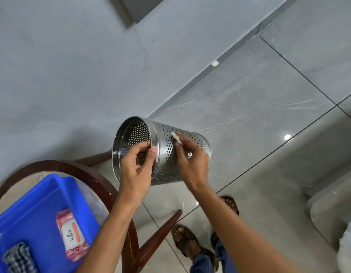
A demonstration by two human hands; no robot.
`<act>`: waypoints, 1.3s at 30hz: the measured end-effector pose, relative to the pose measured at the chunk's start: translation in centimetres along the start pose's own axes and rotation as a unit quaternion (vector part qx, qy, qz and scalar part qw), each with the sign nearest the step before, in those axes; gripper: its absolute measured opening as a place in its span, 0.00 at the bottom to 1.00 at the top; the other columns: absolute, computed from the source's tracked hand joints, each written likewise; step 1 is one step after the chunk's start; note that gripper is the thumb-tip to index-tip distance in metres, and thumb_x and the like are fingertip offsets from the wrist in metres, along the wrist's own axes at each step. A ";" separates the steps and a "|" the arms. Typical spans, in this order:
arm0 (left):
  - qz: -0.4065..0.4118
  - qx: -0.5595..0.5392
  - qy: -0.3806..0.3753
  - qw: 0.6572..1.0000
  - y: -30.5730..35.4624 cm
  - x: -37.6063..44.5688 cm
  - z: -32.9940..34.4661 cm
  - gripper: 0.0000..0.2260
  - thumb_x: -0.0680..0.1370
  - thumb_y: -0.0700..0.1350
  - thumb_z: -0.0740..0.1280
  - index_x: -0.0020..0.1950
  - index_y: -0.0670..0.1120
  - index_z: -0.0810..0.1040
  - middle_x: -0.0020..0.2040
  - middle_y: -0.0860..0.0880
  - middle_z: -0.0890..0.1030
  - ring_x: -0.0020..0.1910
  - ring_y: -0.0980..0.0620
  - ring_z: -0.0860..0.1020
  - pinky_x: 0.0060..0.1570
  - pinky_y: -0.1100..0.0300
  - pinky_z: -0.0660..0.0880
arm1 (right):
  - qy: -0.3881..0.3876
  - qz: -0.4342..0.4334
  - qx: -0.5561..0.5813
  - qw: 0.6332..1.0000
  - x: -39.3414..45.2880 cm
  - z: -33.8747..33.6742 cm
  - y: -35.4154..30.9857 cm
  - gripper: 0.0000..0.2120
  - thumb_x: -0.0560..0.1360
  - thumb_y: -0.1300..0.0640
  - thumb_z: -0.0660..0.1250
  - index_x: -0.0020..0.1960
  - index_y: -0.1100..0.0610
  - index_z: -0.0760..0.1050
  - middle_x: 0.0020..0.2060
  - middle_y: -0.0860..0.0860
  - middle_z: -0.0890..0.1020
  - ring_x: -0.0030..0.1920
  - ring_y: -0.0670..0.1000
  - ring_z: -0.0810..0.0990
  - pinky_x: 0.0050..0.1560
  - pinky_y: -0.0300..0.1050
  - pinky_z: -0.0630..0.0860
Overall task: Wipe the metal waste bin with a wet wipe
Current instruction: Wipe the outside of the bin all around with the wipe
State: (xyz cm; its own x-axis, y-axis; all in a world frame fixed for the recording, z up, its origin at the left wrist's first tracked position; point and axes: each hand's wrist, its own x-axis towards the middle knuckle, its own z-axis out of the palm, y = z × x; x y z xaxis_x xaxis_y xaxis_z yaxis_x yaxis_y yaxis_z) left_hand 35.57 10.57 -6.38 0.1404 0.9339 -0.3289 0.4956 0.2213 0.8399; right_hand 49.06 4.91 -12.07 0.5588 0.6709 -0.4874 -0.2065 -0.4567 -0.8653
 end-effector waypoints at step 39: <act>0.076 0.056 -0.002 0.996 4.5 -2.4 -2.1 0.10 0.87 0.47 0.63 0.67 0.52 0.79 0.60 0.52 0.83 0.62 0.57 0.82 0.58 0.71 0.79 | -0.144 -0.290 -0.060 0.944 -5.5 3.6 -2.1 0.36 0.88 0.50 0.53 0.91 0.63 0.47 0.92 0.54 0.46 0.93 0.58 0.43 0.92 0.62 0.46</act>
State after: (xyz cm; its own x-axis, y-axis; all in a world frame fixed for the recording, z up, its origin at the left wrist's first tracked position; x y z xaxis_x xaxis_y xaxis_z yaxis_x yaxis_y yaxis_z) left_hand 35.60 9.89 -0.91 0.2251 0.9528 -0.2039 0.5608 0.0445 0.8267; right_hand 43.55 4.24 -7.94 0.3046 0.9517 0.0378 0.1685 -0.0147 -0.9856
